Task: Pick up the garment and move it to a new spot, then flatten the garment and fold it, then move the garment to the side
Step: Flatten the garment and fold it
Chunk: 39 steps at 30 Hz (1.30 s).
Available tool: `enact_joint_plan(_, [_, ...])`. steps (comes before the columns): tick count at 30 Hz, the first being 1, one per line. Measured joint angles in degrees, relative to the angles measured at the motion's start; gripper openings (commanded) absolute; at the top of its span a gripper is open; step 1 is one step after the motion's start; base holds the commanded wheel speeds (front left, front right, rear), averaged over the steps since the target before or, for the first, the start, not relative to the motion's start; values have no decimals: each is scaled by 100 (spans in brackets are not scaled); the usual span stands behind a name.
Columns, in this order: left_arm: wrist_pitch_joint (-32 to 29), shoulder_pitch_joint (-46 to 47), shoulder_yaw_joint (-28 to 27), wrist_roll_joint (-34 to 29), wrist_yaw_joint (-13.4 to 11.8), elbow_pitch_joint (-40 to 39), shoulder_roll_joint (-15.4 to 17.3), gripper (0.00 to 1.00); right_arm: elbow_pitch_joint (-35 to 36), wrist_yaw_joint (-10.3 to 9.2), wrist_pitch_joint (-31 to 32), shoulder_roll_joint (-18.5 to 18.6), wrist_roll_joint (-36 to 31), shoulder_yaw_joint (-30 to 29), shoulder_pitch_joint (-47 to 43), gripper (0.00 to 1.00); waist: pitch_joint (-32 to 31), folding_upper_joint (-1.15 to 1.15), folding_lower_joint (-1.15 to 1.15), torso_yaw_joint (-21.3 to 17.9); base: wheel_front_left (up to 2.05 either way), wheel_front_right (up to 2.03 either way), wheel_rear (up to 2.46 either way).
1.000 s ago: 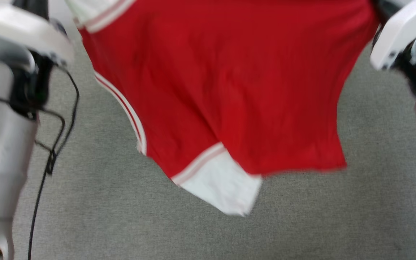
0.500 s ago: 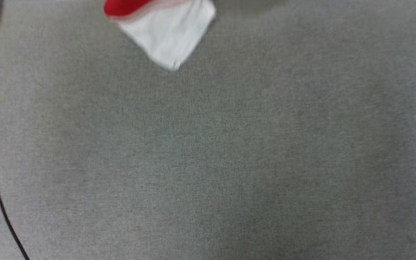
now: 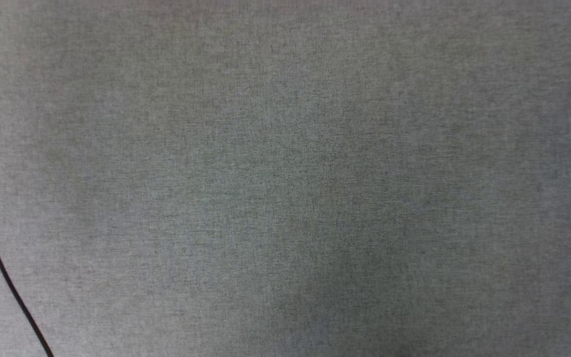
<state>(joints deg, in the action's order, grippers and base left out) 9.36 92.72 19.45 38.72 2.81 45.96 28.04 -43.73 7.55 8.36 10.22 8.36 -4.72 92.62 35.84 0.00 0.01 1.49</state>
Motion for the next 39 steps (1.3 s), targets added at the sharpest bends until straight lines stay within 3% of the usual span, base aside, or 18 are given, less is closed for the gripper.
enact_joint_plan(6, [92, -263, 15, 140, 126, 244, -98, 0, -337, -1, -109, 60, 268, 231, -116, 0, 204, 0, 0, 38, 0, 0, 0])
enact_joint_plan(12, [264, -1140, 65, 358, 328, 510, -231, 0, -669, -1, -424, 110, 735, 731, -1130, 0, -20, 0, 0, 21, 0, 0, 0])
enact_joint_plan(20, [453, -3183, 293, 628, 437, 710, -541, 0, -923, -1, -912, 200, 1461, 1325, -3120, 0, -868, 0, -1, 16, 0, 0, 0])
enact_joint_plan(30, [544, -5684, 287, 982, 472, 230, -553, 0, -627, 0, -1188, 413, 2158, 1788, -5336, 0, -2168, 0, -2, 27, 0, 0, 0])
enact_joint_plan(34, [443, -6603, 304, 1110, 400, -90, -446, 0, -300, 2, -1227, 465, 2340, 1789, -6149, 0, -2654, 0, -3, 42, 0, 0, 0])
enact_joint_plan(39, [297, -7677, 203, 1312, 12, -831, -267, 0, 199, 10, -1207, 511, 2387, 1658, -7193, 0, -3167, 0, -3, 67, 0, 0, 0])
